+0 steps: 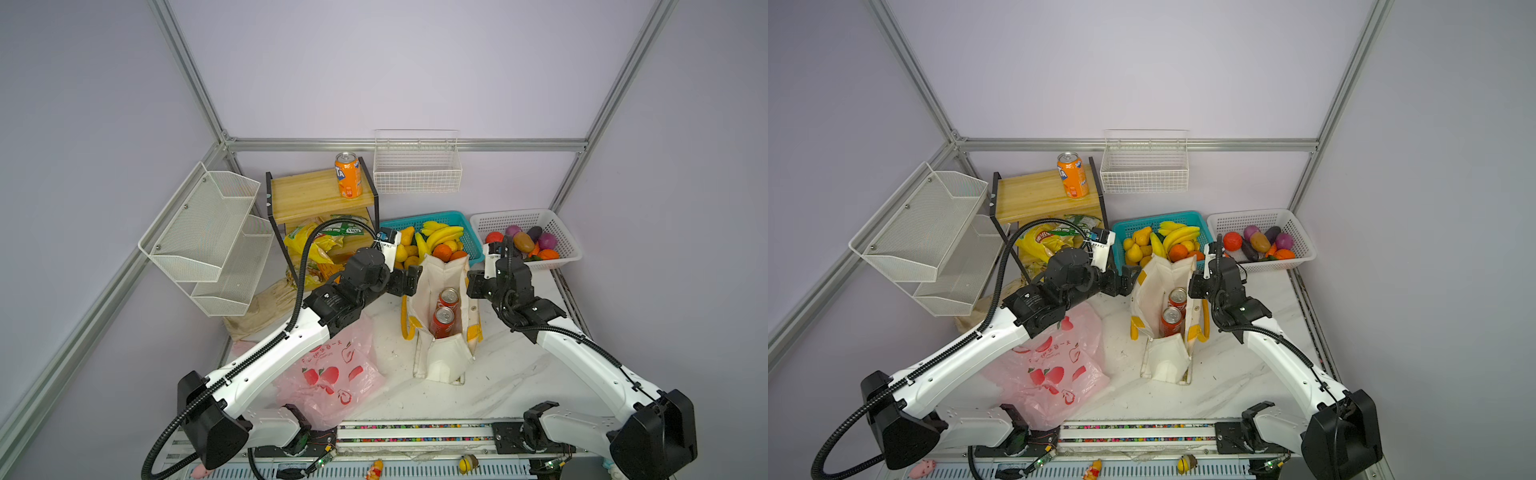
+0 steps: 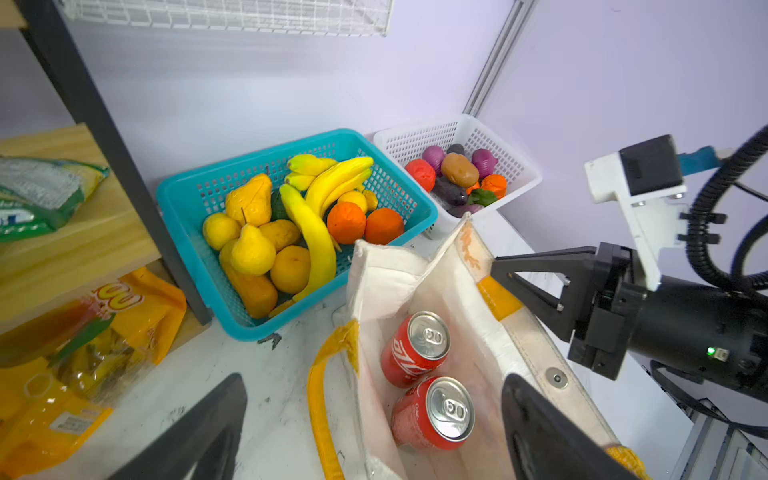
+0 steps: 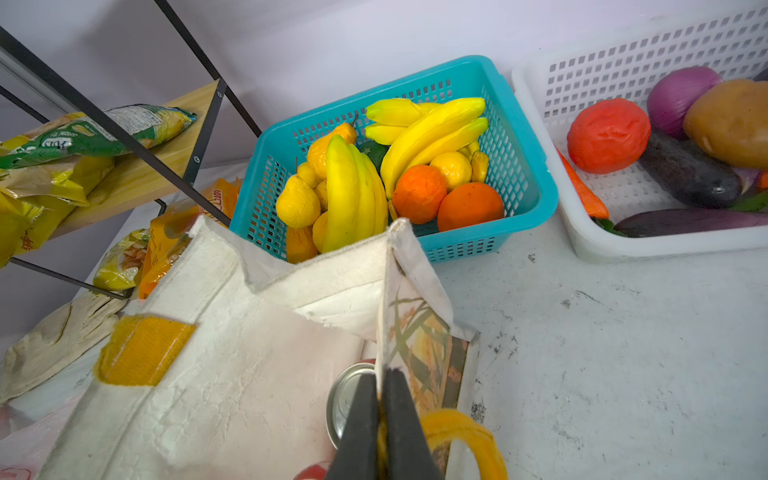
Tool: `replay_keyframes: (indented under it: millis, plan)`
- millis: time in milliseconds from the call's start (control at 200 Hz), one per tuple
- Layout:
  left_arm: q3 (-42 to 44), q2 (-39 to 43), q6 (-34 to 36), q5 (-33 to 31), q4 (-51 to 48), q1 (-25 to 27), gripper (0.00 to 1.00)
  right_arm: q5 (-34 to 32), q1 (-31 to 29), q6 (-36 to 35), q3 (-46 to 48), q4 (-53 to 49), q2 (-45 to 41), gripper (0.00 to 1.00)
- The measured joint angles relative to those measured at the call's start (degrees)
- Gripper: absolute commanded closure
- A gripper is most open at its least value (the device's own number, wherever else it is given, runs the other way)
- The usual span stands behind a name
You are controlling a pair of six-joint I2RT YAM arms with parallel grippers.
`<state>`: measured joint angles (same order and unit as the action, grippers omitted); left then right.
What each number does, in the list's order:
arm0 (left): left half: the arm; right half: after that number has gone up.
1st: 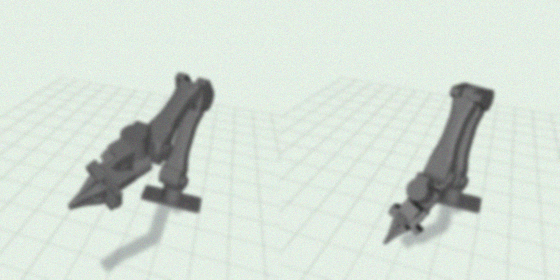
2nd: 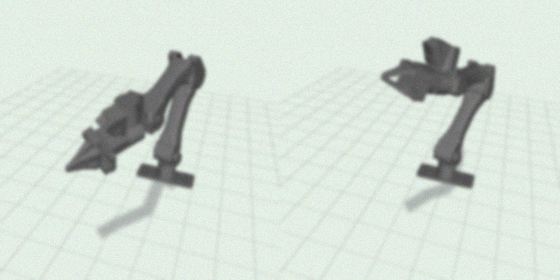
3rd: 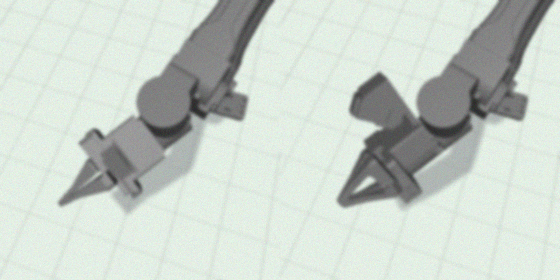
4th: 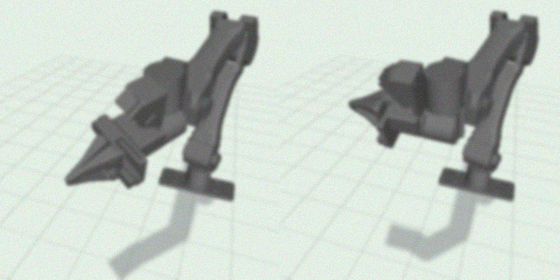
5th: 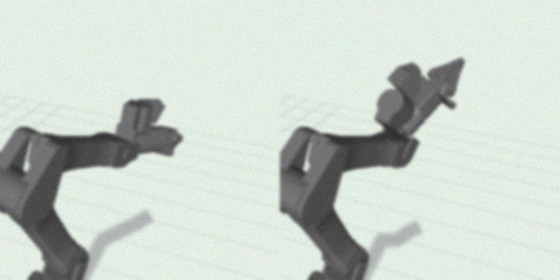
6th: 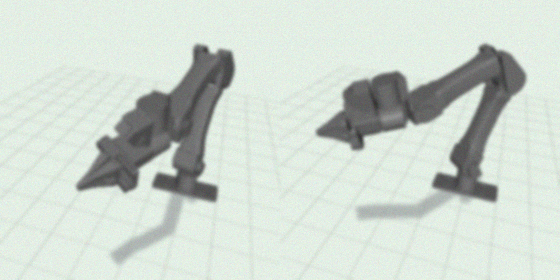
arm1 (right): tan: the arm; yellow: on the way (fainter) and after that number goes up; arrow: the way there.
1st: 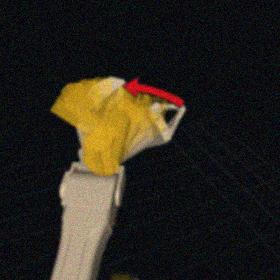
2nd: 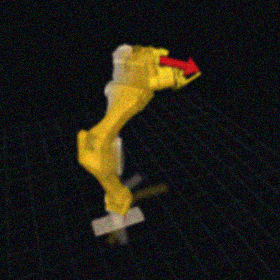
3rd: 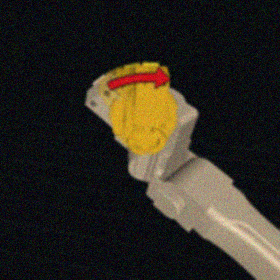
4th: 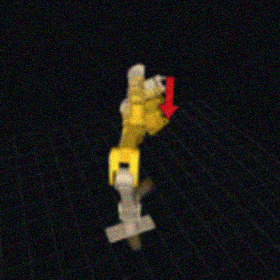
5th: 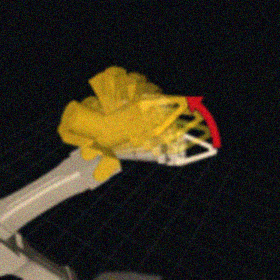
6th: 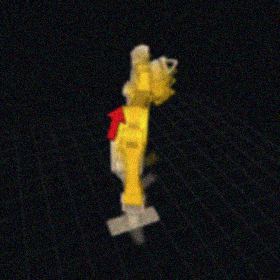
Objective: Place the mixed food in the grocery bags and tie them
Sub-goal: 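Lift the left gripper up out of the tote bag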
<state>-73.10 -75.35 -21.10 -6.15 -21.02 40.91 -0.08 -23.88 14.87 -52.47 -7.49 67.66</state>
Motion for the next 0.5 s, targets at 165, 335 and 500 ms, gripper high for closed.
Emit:
replay_keyframes:
  millis: [165,335,500]
  plan:
    - [0.5,-2.9,-2.6,3.9,-3.9,-0.8,0.07,0.6,0.0,0.0,0.0,0.2,0.1,0.94]
    - [0.5,-7.0,-3.7,7.7,-5.2,-0.8,0.10,1.0,0.0,0.0,0.0,0.3,0.2,0.94]
    - [0.5,-10.9,-3.7,8.8,-5.6,-0.8,0.21,1.3,0.0,0.0,0.0,0.4,0.2,0.94]
